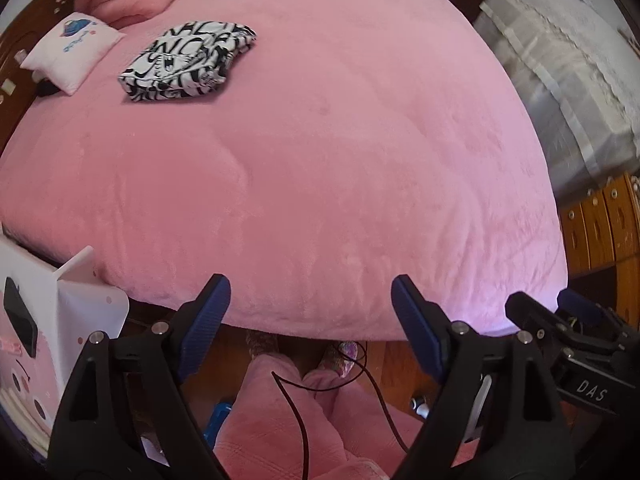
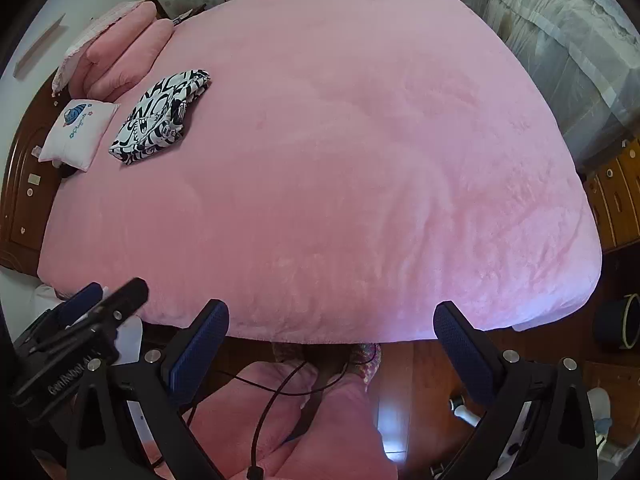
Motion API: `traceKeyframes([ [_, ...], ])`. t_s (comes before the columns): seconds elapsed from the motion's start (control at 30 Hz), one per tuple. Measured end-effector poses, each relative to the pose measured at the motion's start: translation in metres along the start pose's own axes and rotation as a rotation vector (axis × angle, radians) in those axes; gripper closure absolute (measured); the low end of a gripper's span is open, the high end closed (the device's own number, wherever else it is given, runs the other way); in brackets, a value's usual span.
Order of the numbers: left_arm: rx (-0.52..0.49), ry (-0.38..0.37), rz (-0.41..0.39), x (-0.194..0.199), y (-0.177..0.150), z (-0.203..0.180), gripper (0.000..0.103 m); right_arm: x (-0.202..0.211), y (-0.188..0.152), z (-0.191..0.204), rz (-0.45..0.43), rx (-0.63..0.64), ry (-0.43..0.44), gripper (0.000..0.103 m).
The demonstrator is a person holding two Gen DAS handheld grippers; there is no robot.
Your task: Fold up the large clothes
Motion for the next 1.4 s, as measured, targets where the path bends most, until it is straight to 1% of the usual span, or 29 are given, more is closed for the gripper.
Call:
traceKeyframes([
  [0.07,0.008,0.013,-0.005,0.002,0.001,0.002,0.02,0.003,0.001,0.001,-0.016,0.016,-0.004,0.0],
  [0.17,0.003,0.011,-0.005,0.004,0.0,-0.001,0.02,0.011,0.007,0.0,-0.053,0.052,-0.006,0.0],
  [0.33,-0.017,0.006,-0.037,0.006,0.004,-0.011,0.019,0.019,0.013,-0.003,-0.089,0.08,-0.008,0.0],
  [0.43,-0.022,0.012,-0.043,0.006,0.007,-0.015,0.013,0.022,0.015,-0.003,-0.102,0.099,-0.023,0.0],
  [0.53,-0.035,0.013,-0.049,0.006,0.01,-0.02,0.0,0.027,0.018,-0.004,-0.125,0.106,-0.031,0.0],
  [0.8,-0.067,-0.002,-0.059,0.005,0.017,-0.034,0.0,0.03,0.022,-0.01,-0.13,0.094,-0.042,0.0],
  [1.07,-0.066,-0.015,-0.06,0.002,0.019,-0.039,0.0,0.031,0.022,-0.01,-0.141,0.088,-0.048,0.0],
  [1.4,-0.055,-0.011,-0.05,-0.001,0.019,-0.04,0.0,0.033,0.023,-0.009,-0.151,0.086,-0.066,0.0],
])
Point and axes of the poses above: each gripper's, at about its wrist camera, not at the fingertips, and x roughly against the way its jaws point, z to its left, y to its top, the point moved 4 cm from there along -x, roughly the way its jaws point, and after that the axes turned 14 degrees about -z, right-handed, at the moved point
